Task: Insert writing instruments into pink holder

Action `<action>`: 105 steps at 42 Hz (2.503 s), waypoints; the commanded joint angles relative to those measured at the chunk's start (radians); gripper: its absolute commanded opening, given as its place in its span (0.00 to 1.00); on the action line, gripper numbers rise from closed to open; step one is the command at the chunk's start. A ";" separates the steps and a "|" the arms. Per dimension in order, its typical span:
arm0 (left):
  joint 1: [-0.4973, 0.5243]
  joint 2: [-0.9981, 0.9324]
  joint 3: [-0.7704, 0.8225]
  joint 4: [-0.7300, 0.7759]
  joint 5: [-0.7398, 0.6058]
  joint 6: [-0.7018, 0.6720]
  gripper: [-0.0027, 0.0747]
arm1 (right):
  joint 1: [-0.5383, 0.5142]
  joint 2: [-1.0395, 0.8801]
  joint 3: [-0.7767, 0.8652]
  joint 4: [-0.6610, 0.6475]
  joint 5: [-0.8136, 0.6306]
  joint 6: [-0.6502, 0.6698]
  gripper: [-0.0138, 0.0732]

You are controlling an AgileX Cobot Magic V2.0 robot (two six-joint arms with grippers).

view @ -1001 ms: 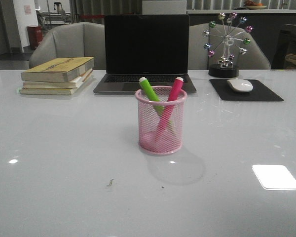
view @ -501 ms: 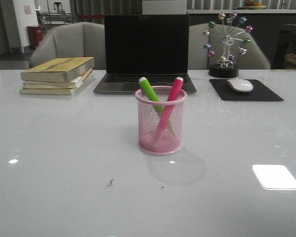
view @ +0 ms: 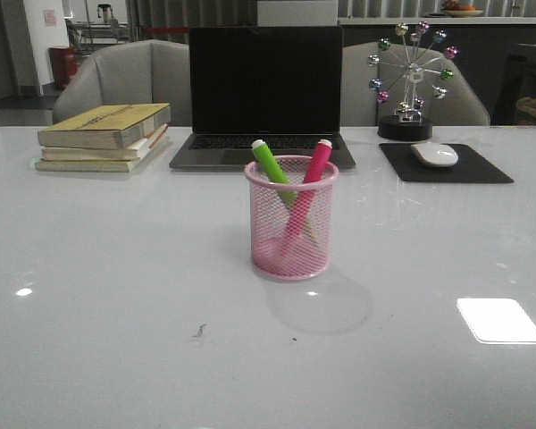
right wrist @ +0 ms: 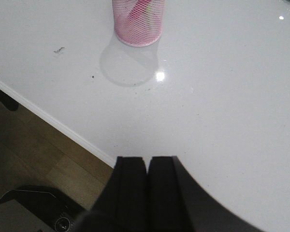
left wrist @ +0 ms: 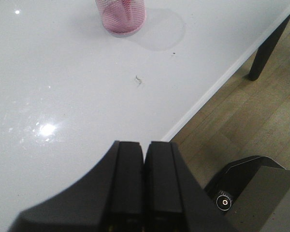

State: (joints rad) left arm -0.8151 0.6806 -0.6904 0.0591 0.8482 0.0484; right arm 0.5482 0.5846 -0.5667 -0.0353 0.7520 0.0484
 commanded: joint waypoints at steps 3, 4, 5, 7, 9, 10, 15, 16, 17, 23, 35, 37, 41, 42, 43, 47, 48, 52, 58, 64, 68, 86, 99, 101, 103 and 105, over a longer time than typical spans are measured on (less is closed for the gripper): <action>-0.001 -0.031 -0.023 -0.008 -0.070 -0.010 0.16 | 0.000 0.000 -0.027 -0.011 -0.058 -0.006 0.25; 0.004 -0.036 -0.023 -0.008 -0.070 -0.010 0.16 | 0.000 0.000 -0.027 -0.011 -0.058 -0.006 0.25; 0.015 -0.045 -0.023 -0.008 -0.070 -0.010 0.16 | 0.000 0.000 -0.027 -0.011 -0.059 -0.006 0.25; 0.042 -0.063 -0.023 -0.006 -0.070 -0.008 0.16 | 0.000 0.000 -0.027 -0.011 -0.058 -0.006 0.25; 0.084 -0.091 -0.018 0.007 -0.075 0.008 0.16 | 0.000 0.000 -0.027 -0.011 -0.058 -0.006 0.25; 0.114 -0.110 -0.010 0.006 -0.086 0.031 0.16 | 0.000 0.000 -0.027 -0.011 -0.058 -0.006 0.25; 0.240 -0.212 0.058 -0.032 -0.230 0.112 0.16 | 0.000 0.000 -0.027 -0.011 -0.058 -0.006 0.25; 0.273 -0.241 0.084 -0.042 -0.269 0.113 0.16 | 0.000 0.000 -0.027 -0.011 -0.058 -0.006 0.25; 0.298 -0.263 0.104 -0.050 -0.296 0.113 0.16 | 0.000 0.000 -0.027 -0.011 -0.058 -0.006 0.25; 0.465 -0.417 0.263 -0.086 -0.467 0.113 0.16 | 0.000 0.000 -0.027 -0.011 -0.058 -0.006 0.25; 0.670 -0.687 0.514 -0.157 -0.601 0.108 0.16 | 0.000 0.000 -0.027 -0.011 -0.058 -0.006 0.25; 0.681 -0.709 0.534 -0.163 -0.611 0.108 0.16 | 0.000 0.000 -0.027 -0.011 -0.058 -0.006 0.25; 0.689 -0.699 0.553 -0.166 -0.620 0.108 0.16 | 0.000 0.000 -0.027 -0.011 -0.055 -0.006 0.25; 0.689 -0.699 0.560 -0.172 -0.627 0.107 0.16 | 0.000 0.000 -0.027 -0.011 -0.055 -0.006 0.25; 0.689 -0.699 0.566 -0.177 -0.634 0.103 0.16 | 0.000 0.000 -0.027 -0.011 -0.055 -0.006 0.25; 0.677 -0.707 0.599 -0.168 -0.675 0.057 0.16 | 0.000 0.000 -0.027 -0.011 -0.055 -0.006 0.25; 0.678 -0.707 0.607 -0.157 -0.689 0.038 0.16 | 0.000 0.000 -0.027 -0.011 -0.055 -0.006 0.25; 0.678 -0.707 0.650 -0.149 -0.751 -0.002 0.16 | 0.000 0.000 -0.027 -0.011 -0.054 -0.006 0.25; 0.678 -0.707 0.694 -0.126 -0.831 -0.010 0.16 | 0.000 0.000 -0.027 -0.011 -0.054 -0.006 0.25; 0.678 -0.707 0.701 -0.059 -0.829 -0.071 0.16 | 0.000 0.000 -0.027 -0.011 -0.054 -0.006 0.25; 0.678 -0.707 0.701 -0.059 -0.828 -0.076 0.16 | 0.000 0.000 -0.027 -0.011 -0.054 -0.006 0.25; 0.678 -0.707 0.701 -0.059 -0.962 -0.076 0.16 | 0.000 0.000 -0.027 -0.011 -0.054 -0.006 0.25; 0.704 -0.707 0.701 -0.059 -0.953 -0.076 0.16 | 0.000 0.000 -0.027 -0.011 -0.054 -0.006 0.25; 0.718 -0.707 0.701 -0.059 -0.953 -0.076 0.16 | 0.000 0.000 -0.027 -0.011 -0.054 -0.006 0.25; 0.726 -0.707 0.701 -0.059 -0.953 -0.076 0.16 | 0.000 0.000 -0.027 -0.011 -0.054 -0.006 0.25; 0.730 -0.707 0.701 -0.059 -0.953 -0.076 0.16 | 0.000 0.000 -0.027 -0.011 -0.054 -0.006 0.25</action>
State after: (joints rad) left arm -0.0948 -0.0047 0.0044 0.0000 -0.0166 -0.0198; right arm 0.5482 0.5846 -0.5667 -0.0360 0.7604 0.0484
